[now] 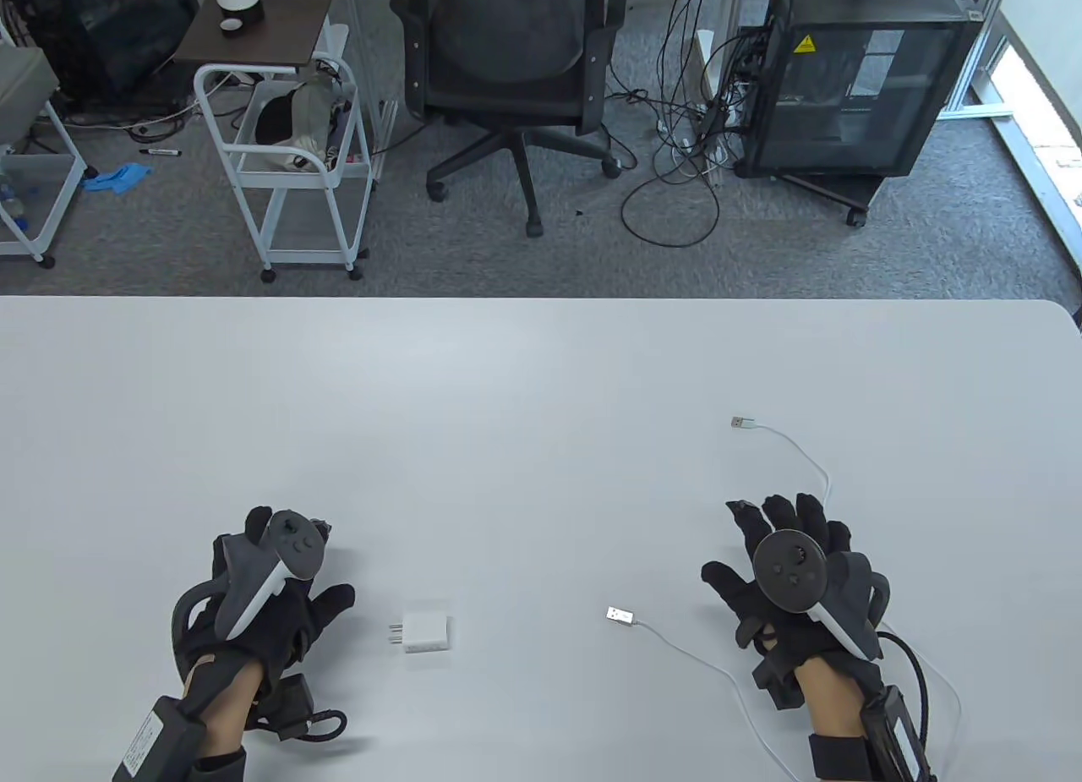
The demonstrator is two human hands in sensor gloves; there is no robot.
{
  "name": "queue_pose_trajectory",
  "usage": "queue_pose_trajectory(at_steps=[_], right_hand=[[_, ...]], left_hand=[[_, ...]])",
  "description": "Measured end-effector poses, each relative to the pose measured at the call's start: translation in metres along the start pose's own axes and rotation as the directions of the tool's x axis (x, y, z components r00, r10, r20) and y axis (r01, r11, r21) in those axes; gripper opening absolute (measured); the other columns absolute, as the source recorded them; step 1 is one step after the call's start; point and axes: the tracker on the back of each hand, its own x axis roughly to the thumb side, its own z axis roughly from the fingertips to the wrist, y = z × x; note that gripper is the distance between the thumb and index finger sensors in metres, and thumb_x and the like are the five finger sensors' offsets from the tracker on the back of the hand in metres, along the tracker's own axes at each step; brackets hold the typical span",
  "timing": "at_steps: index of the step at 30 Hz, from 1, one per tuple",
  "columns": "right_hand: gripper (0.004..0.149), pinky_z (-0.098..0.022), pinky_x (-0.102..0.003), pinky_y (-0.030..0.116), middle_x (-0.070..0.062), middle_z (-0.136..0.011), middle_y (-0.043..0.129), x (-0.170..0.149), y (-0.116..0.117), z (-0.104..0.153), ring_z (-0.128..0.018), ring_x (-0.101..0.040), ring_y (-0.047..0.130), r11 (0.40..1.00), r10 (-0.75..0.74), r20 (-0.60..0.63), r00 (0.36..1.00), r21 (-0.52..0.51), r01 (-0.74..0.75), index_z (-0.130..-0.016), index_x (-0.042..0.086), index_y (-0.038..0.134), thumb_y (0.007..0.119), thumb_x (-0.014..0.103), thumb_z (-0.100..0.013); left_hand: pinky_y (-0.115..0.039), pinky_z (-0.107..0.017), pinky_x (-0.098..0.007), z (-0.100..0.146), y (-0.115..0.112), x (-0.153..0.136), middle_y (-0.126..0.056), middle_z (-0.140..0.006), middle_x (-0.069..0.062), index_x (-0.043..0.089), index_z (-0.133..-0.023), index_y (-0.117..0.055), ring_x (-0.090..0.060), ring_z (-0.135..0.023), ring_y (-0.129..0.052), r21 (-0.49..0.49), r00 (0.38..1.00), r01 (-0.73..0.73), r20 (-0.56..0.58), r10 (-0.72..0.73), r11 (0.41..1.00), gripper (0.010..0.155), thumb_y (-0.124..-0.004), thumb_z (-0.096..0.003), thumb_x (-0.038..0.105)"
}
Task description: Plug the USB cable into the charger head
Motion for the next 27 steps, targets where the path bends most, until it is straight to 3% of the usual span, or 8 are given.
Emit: queue_pose_trajectory(at_steps=[7, 11, 19, 27], right_hand=[[0.087, -0.067, -0.070, 0.031, -0.023, -0.111, 0.057, 0.001, 0.002, -0.001, -0.101, -0.053, 0.040, 1.000, -0.009, 0.009, 1.000, 0.016, 0.009, -0.101, 0.019, 0.057, 0.070, 0.064, -0.028], [0.086, -0.067, -0.070, 0.031, -0.023, -0.111, 0.057, 0.002, 0.002, -0.001, -0.101, -0.053, 0.040, 1.000, -0.013, 0.012, 1.000, 0.012, 0.012, -0.101, 0.019, 0.057, 0.070, 0.064, -0.028], [0.086, -0.067, -0.070, 0.032, -0.023, -0.111, 0.057, 0.005, 0.006, -0.002, -0.101, -0.052, 0.041, 1.000, -0.017, 0.026, 1.000, 0.020, 0.016, -0.100, 0.018, 0.058, 0.070, 0.064, -0.028], [0.086, -0.067, -0.070, 0.032, -0.023, -0.111, 0.057, 0.008, 0.008, -0.002, -0.101, -0.052, 0.041, 1.000, -0.015, 0.035, 0.999, 0.027, 0.014, -0.100, 0.018, 0.058, 0.070, 0.064, -0.028]], left_hand=[[-0.012, -0.096, -0.037, 0.002, -0.001, 0.004, -0.021, -0.118, 0.029, 0.058, -0.094, -0.029, 0.000, -0.118, -0.006, -0.007, 1.000, 0.004, 0.022, -0.004, 1.000, 0.095, -0.060, -0.0052, 0.069], [-0.016, -0.095, -0.039, 0.004, -0.008, 0.016, -0.023, -0.118, 0.026, 0.055, -0.095, -0.028, -0.004, -0.119, -0.011, -0.022, 0.995, 0.084, 0.062, -0.083, 0.996, 0.101, -0.063, -0.0019, 0.071], [-0.024, -0.091, -0.044, 0.031, -0.019, 0.066, -0.029, -0.118, 0.019, 0.048, -0.097, -0.032, -0.011, -0.117, -0.020, 0.074, 0.931, 0.225, 0.278, -0.236, 0.972, 0.106, -0.061, 0.0017, 0.075], [-0.030, -0.090, -0.046, 0.060, -0.028, 0.104, -0.032, -0.117, 0.017, 0.044, -0.098, -0.032, -0.015, -0.117, -0.026, 0.146, 0.852, 0.233, 0.447, -0.274, 0.962, 0.109, -0.061, 0.0022, 0.076]])
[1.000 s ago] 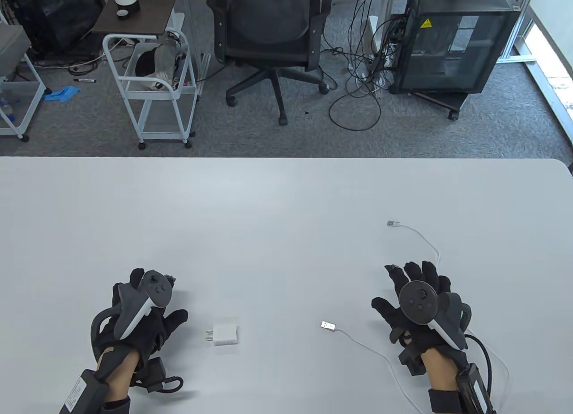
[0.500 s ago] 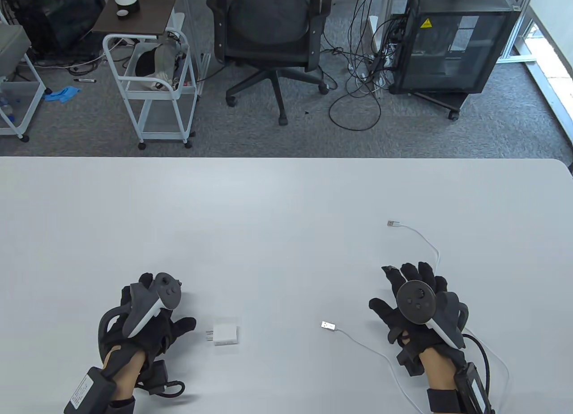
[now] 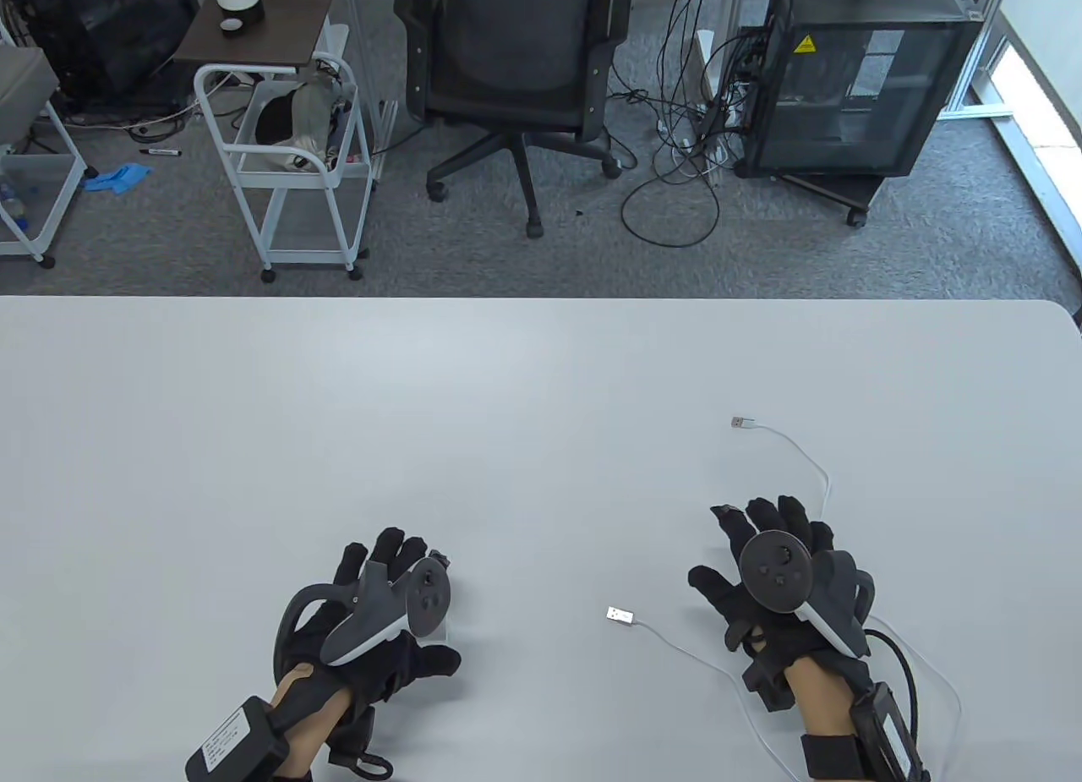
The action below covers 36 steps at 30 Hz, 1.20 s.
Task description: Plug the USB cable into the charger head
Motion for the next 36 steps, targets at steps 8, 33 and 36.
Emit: queue_pose_trajectory(at_steps=[8, 33, 36], right_hand=[[0.086, -0.068, -0.070, 0.032, -0.023, -0.111, 0.058, 0.002, 0.001, 0.000, -0.101, -0.052, 0.041, 1.000, -0.001, 0.005, 1.000, 0.012, 0.001, -0.100, 0.018, 0.059, 0.070, 0.064, -0.028], [0.086, -0.068, -0.069, 0.034, -0.023, -0.110, 0.058, 0.006, 0.003, 0.000, -0.101, -0.052, 0.042, 1.000, 0.001, 0.016, 1.000, 0.026, -0.001, -0.100, 0.018, 0.059, 0.070, 0.063, -0.028], [0.086, -0.068, -0.069, 0.034, -0.023, -0.110, 0.059, 0.006, 0.003, 0.000, -0.101, -0.052, 0.042, 1.000, -0.001, 0.013, 1.000, 0.025, 0.001, -0.100, 0.018, 0.059, 0.070, 0.063, -0.028]], left_hand=[[-0.033, -0.091, -0.044, -0.009, -0.008, 0.006, -0.036, -0.117, 0.016, 0.041, -0.099, -0.032, -0.015, -0.117, -0.033, -0.043, 1.000, -0.026, 0.004, 0.026, 0.999, 0.111, -0.068, 0.0013, 0.074], [-0.066, -0.084, -0.036, -0.013, -0.015, 0.009, -0.081, -0.097, 0.017, 0.041, -0.087, -0.062, -0.010, -0.094, -0.090, 0.009, 0.997, 0.063, -0.046, -0.062, 0.998, 0.074, -0.082, -0.0158, 0.048], [-0.071, -0.079, -0.038, -0.001, -0.001, 0.005, -0.086, -0.090, 0.015, 0.038, -0.087, -0.064, -0.012, -0.085, -0.096, 0.072, 1.000, 0.009, -0.008, -0.009, 0.997, 0.074, -0.082, -0.0152, 0.049]])
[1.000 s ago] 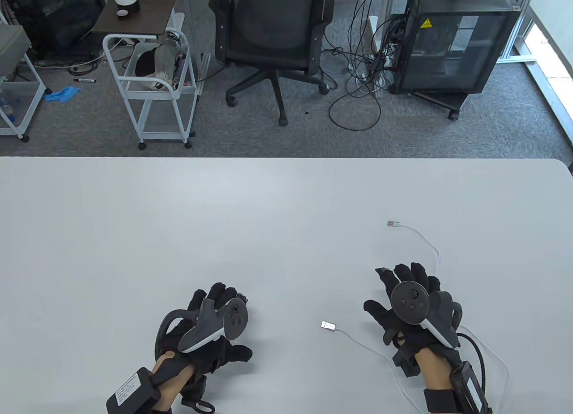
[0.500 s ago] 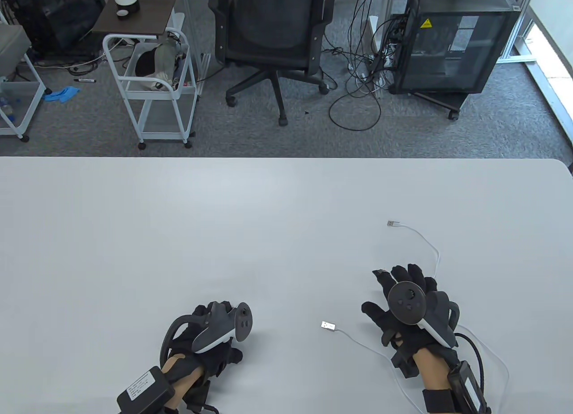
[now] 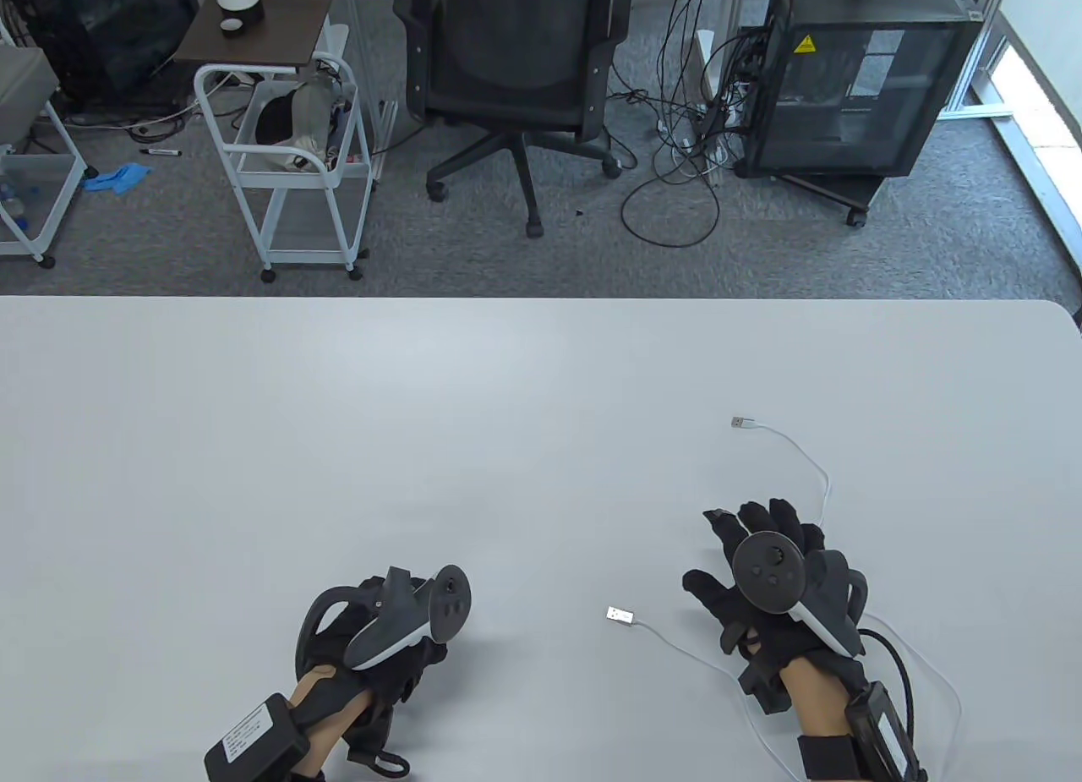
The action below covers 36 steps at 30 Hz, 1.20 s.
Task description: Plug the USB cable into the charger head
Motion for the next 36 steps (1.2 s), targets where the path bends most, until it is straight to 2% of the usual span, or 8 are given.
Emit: queue_pose_trajectory(at_steps=[2, 4, 21, 36], right_hand=[[0.086, -0.068, -0.069, 0.034, -0.023, -0.110, 0.059, 0.000, 0.000, 0.000, -0.101, -0.052, 0.042, 1.000, 0.001, -0.002, 1.000, 0.000, -0.001, -0.100, 0.018, 0.059, 0.070, 0.063, -0.028], [0.086, -0.067, -0.069, 0.034, -0.023, -0.110, 0.059, -0.001, 0.000, 0.000, -0.101, -0.052, 0.043, 1.000, 0.003, -0.003, 1.000, -0.001, -0.003, -0.100, 0.018, 0.059, 0.070, 0.063, -0.028], [0.086, -0.067, -0.070, 0.034, -0.023, -0.110, 0.060, 0.004, 0.003, 0.001, -0.101, -0.052, 0.043, 1.000, 0.007, 0.014, 1.000, 0.008, -0.007, -0.100, 0.017, 0.059, 0.070, 0.063, -0.028], [0.086, -0.068, -0.069, 0.035, -0.022, -0.109, 0.062, 0.056, 0.029, 0.006, -0.101, -0.051, 0.046, 0.994, -0.033, 0.156, 0.987, 0.113, 0.015, -0.100, 0.018, 0.059, 0.070, 0.064, -0.028]], left_hand=[[-0.071, -0.079, -0.038, 0.007, 0.008, -0.002, -0.087, -0.088, 0.015, 0.039, -0.086, -0.064, -0.012, -0.083, -0.097, 0.054, 1.000, -0.005, 0.005, 0.005, 0.999, 0.074, -0.081, -0.0150, 0.050], [-0.071, -0.078, -0.038, 0.010, 0.012, -0.004, -0.087, -0.088, 0.015, 0.038, -0.087, -0.064, -0.012, -0.081, -0.097, 0.068, 1.000, -0.023, 0.013, 0.022, 0.997, 0.075, -0.081, -0.0150, 0.050], [-0.071, -0.078, -0.039, 0.009, 0.009, -0.005, -0.087, -0.086, 0.014, 0.038, -0.087, -0.064, -0.012, -0.079, -0.097, 0.035, 1.000, -0.004, 0.015, 0.003, 0.999, 0.075, -0.080, -0.0149, 0.051], [-0.073, -0.076, -0.039, 0.009, 0.008, -0.004, -0.089, -0.084, 0.014, 0.037, -0.086, -0.066, -0.012, -0.076, -0.099, 0.028, 0.999, -0.016, 0.033, 0.015, 0.999, 0.075, -0.080, -0.0141, 0.053]])
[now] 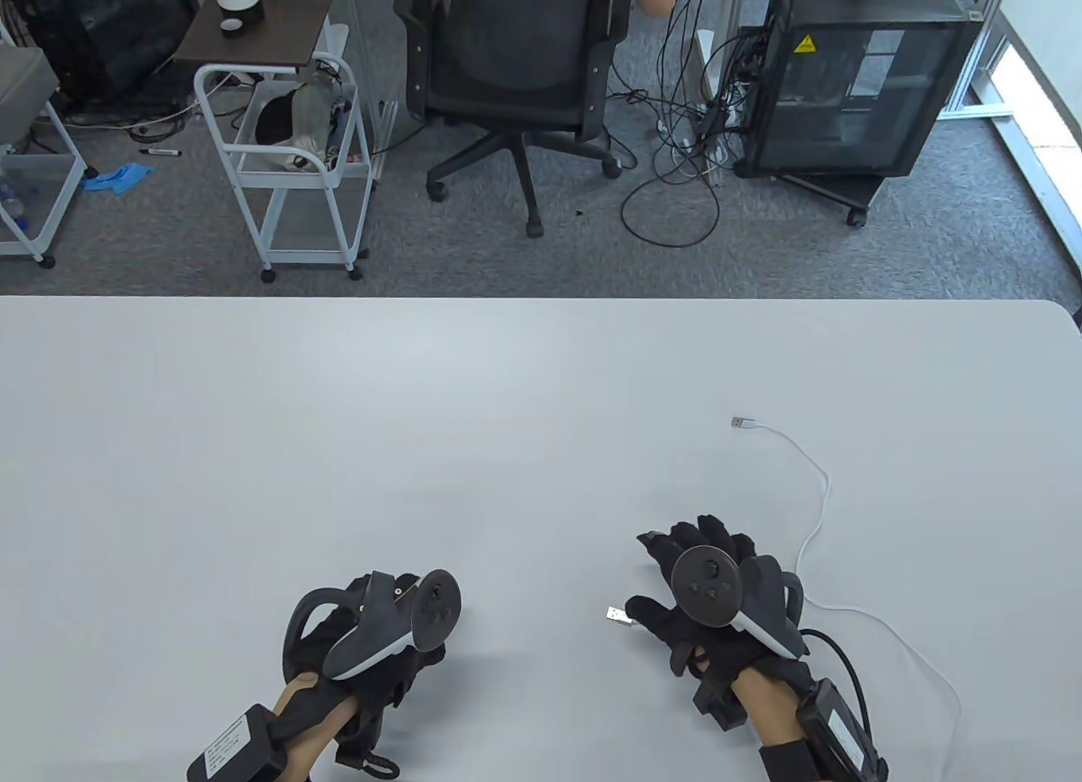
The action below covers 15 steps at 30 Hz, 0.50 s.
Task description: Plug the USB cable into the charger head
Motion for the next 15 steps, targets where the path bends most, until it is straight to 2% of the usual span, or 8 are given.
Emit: queue_pose_trajectory(at_steps=[5, 10, 15], right_hand=[[0.085, -0.068, -0.068, 0.038, -0.021, -0.108, 0.064, 0.014, 0.007, 0.000, -0.100, -0.050, 0.049, 1.000, 0.019, 0.036, 0.999, 0.016, -0.019, -0.099, 0.018, 0.060, 0.071, 0.062, -0.028], [0.083, -0.068, -0.067, 0.042, -0.020, -0.105, 0.069, 0.015, 0.020, -0.002, -0.098, -0.049, 0.056, 0.994, 0.095, 0.029, 0.995, 0.056, -0.096, -0.098, 0.016, 0.062, 0.075, 0.060, -0.028], [0.071, -0.066, -0.063, 0.052, -0.015, -0.093, 0.083, 0.017, 0.041, -0.003, -0.089, -0.044, 0.074, 0.966, 0.236, 0.021, 0.972, 0.107, -0.237, -0.087, 0.016, 0.075, 0.083, 0.053, -0.027]], left_hand=[[-0.073, -0.076, -0.039, 0.000, -0.001, 0.001, -0.089, -0.084, 0.013, 0.037, -0.086, -0.066, -0.012, -0.076, -0.099, -0.002, 1.000, -0.001, 0.007, 0.001, 1.000, 0.075, -0.080, -0.0142, 0.053], [-0.073, -0.076, -0.039, 0.000, -0.001, 0.003, -0.089, -0.084, 0.013, 0.037, -0.086, -0.066, -0.012, -0.075, -0.099, -0.003, 1.000, -0.001, 0.013, 0.001, 1.000, 0.075, -0.080, -0.0142, 0.053], [-0.073, -0.075, -0.039, 0.000, -0.003, 0.004, -0.090, -0.084, 0.013, 0.037, -0.086, -0.066, -0.012, -0.075, -0.099, -0.013, 1.000, 0.016, 0.014, -0.015, 1.000, 0.075, -0.080, -0.0140, 0.053]])
